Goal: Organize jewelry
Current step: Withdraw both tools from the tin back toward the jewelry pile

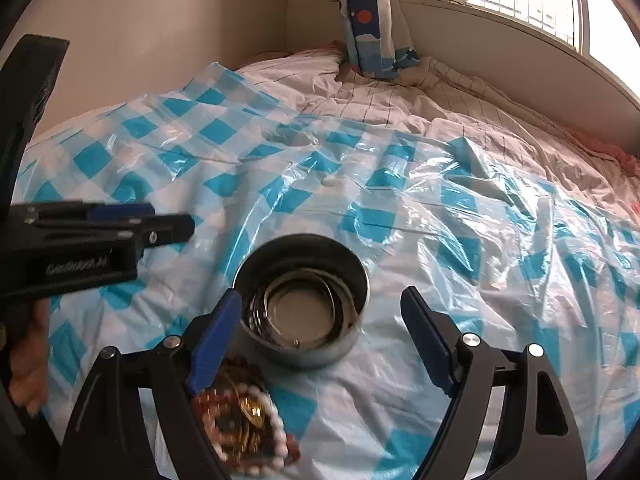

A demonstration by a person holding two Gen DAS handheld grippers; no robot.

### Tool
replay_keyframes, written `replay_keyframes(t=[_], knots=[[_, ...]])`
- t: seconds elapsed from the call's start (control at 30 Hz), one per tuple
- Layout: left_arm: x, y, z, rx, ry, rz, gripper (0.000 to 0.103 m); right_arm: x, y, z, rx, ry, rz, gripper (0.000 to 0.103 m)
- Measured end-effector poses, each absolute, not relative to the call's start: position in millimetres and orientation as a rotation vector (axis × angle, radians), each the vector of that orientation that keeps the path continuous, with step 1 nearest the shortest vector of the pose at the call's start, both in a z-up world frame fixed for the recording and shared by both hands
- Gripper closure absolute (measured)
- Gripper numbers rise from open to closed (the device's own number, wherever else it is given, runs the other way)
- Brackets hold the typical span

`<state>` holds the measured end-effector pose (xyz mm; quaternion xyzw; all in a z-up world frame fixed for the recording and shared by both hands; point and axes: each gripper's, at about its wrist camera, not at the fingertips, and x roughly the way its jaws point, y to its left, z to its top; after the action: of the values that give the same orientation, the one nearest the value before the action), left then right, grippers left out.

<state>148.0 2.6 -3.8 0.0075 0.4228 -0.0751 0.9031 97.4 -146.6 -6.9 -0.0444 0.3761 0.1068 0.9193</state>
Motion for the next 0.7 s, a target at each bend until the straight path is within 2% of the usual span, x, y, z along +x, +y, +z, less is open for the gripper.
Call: replay_keyframes(t=[0.07,0.33,0.7], knots=[[143.6,1.1,-0.8,0.037,0.864,-0.153,0.049,89.7,-148.7,-4.1,-0.110,0.769,0.211,0.021],[124.0,-2.7,-2.1,0.067,0.865,-0.162,0.040,62.7,-158.5,0.5,-0.127,0.789,0.216,0.020],[115.9,11.7,-19.4,0.047,0.928,-0.201,0.039,31.1,-173.4,-13.6,-0.164,0.859,0.254,0.019]])
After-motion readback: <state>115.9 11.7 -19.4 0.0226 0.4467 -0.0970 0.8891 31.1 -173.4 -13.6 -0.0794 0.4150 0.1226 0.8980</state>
